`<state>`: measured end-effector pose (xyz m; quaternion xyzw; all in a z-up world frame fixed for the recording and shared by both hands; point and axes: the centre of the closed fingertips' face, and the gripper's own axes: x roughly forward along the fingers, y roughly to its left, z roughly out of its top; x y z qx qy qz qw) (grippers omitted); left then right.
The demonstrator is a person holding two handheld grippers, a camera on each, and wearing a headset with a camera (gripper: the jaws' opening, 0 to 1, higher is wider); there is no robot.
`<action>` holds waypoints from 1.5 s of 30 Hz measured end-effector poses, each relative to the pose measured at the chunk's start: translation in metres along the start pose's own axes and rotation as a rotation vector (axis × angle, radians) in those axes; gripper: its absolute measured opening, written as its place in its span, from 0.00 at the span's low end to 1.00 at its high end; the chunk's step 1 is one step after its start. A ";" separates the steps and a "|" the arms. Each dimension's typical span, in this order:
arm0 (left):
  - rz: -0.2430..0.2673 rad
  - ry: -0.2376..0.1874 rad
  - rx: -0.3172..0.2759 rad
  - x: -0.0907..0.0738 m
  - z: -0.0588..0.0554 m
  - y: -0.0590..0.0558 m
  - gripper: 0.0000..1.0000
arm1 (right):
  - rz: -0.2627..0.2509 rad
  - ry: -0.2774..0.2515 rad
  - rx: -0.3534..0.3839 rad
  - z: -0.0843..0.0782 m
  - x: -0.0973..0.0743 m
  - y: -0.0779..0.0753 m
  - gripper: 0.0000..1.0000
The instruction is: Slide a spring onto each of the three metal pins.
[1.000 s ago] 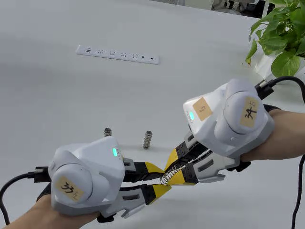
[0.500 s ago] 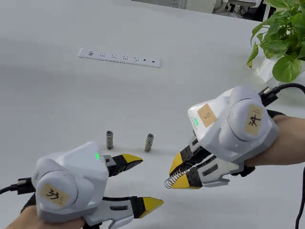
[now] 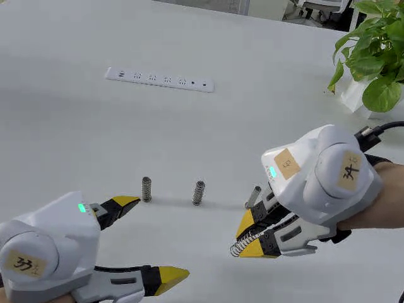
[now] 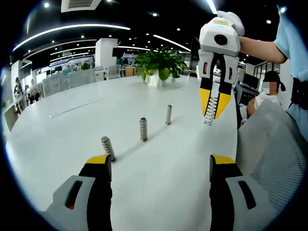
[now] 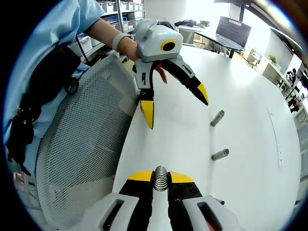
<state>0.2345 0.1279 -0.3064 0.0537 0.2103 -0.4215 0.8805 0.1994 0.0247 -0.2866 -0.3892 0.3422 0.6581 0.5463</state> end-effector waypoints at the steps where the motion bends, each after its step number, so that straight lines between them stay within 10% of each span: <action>1: 0.012 0.003 -0.008 -0.001 -0.002 0.003 0.88 | -0.001 0.002 0.000 -0.001 0.000 0.000 0.07; 15: 0.058 0.025 -0.028 -0.012 -0.013 0.017 0.99 | -0.021 0.038 0.004 -0.015 -0.007 -0.015 0.07; 45: 0.067 0.031 -0.035 -0.012 -0.015 0.023 0.96 | -0.092 0.243 -0.088 -0.054 -0.039 -0.107 0.08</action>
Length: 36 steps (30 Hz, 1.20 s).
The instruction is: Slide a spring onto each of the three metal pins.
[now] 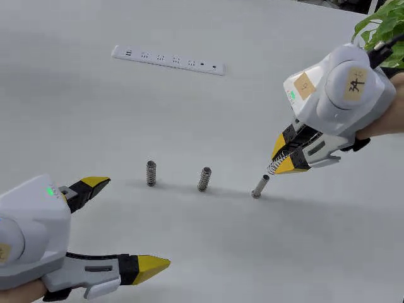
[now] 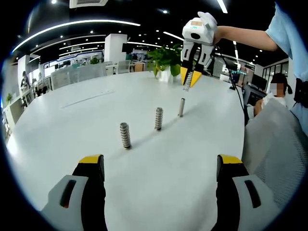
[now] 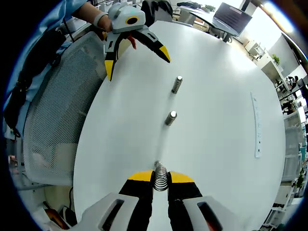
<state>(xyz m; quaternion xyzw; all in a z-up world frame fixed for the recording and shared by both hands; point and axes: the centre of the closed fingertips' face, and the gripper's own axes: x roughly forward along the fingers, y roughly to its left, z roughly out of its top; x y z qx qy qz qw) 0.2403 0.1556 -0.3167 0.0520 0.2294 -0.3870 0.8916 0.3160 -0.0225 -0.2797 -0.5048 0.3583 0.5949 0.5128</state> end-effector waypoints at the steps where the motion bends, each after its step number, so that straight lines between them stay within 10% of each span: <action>1: 0.000 0.001 -0.001 0.000 0.000 0.000 0.96 | 0.001 0.011 -0.008 -0.001 0.001 0.000 0.08; 36: 0.010 0.025 -0.024 -0.001 -0.011 0.002 0.94 | 0.067 0.044 -0.002 -0.009 0.024 0.005 0.08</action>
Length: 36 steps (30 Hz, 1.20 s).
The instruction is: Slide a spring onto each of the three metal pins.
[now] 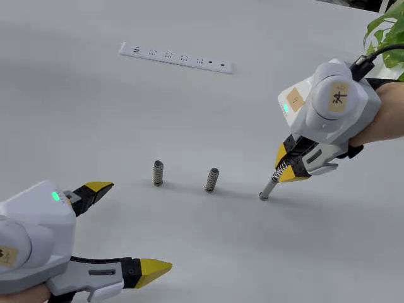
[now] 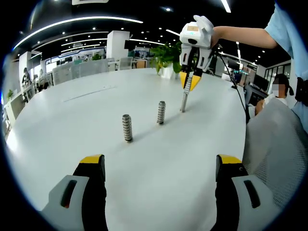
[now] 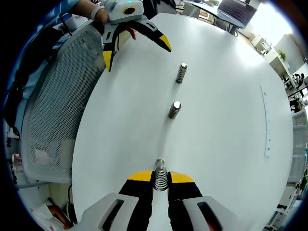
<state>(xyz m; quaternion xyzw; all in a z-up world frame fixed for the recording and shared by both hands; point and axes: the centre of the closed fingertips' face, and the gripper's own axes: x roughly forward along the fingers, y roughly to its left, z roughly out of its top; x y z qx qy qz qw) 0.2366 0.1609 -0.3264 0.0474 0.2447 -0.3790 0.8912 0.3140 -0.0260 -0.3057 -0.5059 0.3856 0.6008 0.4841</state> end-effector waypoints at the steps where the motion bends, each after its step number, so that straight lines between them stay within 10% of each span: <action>1: 0.001 0.000 0.000 0.000 0.000 0.000 0.94 | 0.000 0.000 0.001 0.000 0.000 0.000 0.08; 36: 0.017 0.009 -0.040 -0.005 -0.011 0.004 0.91 | 0.051 0.026 0.012 -0.005 0.044 0.004 0.08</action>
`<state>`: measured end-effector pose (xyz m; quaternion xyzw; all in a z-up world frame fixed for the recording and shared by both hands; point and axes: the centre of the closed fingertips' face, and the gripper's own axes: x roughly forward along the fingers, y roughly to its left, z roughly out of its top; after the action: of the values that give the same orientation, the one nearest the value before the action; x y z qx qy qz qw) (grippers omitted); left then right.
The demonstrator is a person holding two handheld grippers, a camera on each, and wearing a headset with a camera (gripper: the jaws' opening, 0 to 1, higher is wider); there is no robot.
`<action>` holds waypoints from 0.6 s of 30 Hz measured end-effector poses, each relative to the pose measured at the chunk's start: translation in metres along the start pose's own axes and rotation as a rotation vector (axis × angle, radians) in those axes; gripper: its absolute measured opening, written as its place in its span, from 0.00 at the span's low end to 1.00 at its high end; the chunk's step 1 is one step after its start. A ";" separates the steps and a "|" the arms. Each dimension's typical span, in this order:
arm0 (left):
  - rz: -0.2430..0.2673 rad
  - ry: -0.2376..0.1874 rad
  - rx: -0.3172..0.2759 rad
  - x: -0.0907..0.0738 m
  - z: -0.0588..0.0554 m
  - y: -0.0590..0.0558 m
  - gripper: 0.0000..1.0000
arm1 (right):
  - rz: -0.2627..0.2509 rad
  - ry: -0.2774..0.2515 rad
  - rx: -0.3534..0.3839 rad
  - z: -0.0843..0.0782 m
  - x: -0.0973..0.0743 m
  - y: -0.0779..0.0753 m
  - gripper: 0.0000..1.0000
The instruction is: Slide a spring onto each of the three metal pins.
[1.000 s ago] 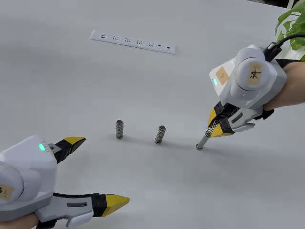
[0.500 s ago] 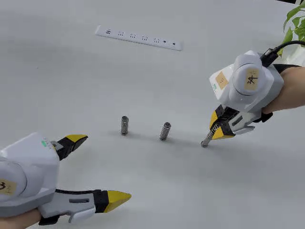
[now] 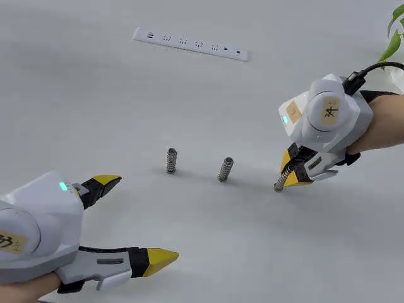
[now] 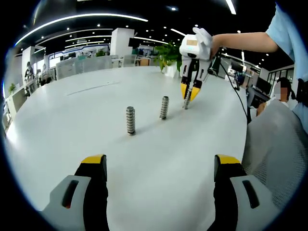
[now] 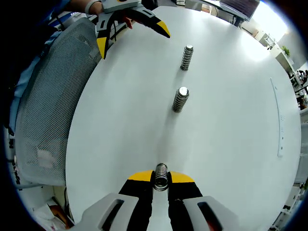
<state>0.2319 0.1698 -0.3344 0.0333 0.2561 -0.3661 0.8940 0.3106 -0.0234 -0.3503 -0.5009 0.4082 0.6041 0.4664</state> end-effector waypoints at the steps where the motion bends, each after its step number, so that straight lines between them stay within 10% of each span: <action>1: -0.001 0.000 -0.001 0.000 0.000 0.000 0.91 | 0.000 -0.002 0.000 0.000 0.001 0.000 0.08; 18: -0.009 0.009 -0.008 0.003 -0.003 -0.001 0.90 | 0.006 -0.001 0.013 0.000 0.009 0.001 0.08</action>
<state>0.2312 0.1677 -0.3383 0.0304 0.2615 -0.3688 0.8915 0.3093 -0.0219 -0.3589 -0.4963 0.4131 0.6031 0.4682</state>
